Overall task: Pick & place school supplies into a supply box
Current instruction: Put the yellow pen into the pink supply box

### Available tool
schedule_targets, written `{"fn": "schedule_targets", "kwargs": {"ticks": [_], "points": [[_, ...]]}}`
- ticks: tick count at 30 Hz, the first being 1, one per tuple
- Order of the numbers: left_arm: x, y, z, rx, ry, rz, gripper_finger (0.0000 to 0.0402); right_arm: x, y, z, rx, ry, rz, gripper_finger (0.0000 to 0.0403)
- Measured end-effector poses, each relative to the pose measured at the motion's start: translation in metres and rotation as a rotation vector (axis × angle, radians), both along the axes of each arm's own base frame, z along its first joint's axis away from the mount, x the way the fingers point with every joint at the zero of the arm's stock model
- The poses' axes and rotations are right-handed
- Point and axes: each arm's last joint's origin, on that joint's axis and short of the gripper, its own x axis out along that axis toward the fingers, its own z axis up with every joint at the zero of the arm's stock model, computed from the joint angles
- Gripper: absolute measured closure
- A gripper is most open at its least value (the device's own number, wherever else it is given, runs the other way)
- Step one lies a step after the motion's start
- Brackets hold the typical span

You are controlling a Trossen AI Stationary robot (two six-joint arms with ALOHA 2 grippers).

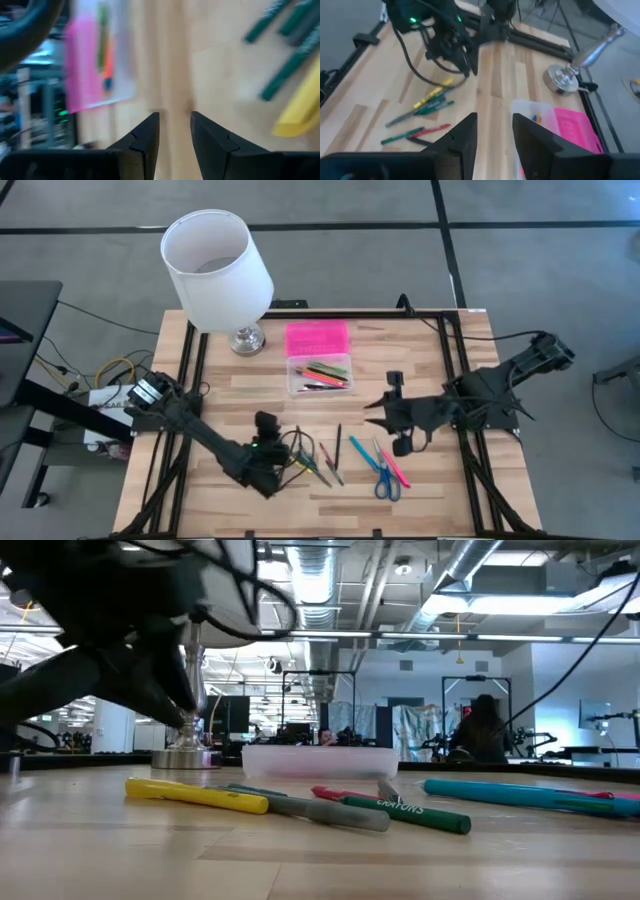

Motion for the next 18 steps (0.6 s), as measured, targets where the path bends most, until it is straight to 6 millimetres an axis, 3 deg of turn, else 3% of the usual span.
{"fn": "schedule_targets", "kwargs": {"ticks": [9,18], "points": [[0.035,0.018,0.004,-0.341,0.184,-0.119,0.0296,-0.025,-0.002,-0.044,0.045,-0.102,0.031,0.0285],[0.043,0.025,0.003,-0.502,0.233,-0.164,0.0296,-0.042,-0.002,-0.068,0.006,-0.152,0.011,0.0285]]}}
